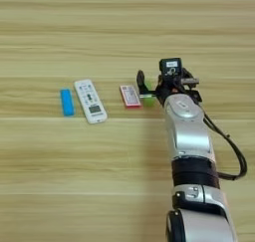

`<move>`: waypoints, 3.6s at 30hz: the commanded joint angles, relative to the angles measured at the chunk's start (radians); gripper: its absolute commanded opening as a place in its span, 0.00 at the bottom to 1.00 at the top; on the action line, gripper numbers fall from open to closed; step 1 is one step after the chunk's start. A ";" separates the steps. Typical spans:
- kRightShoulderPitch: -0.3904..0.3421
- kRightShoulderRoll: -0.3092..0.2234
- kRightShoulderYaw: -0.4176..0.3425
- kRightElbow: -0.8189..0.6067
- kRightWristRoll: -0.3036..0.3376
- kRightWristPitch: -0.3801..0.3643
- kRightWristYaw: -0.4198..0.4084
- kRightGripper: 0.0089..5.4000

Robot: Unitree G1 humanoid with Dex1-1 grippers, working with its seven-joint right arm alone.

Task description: Move the objects on the table

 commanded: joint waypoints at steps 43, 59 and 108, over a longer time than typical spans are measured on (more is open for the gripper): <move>-0.160 -0.155 -0.138 0.451 0.154 -0.115 0.031 0.99; -0.198 -0.167 -0.126 0.563 0.158 -0.132 0.068 0.99; -0.229 -0.181 -0.084 0.676 0.143 -0.178 0.081 0.46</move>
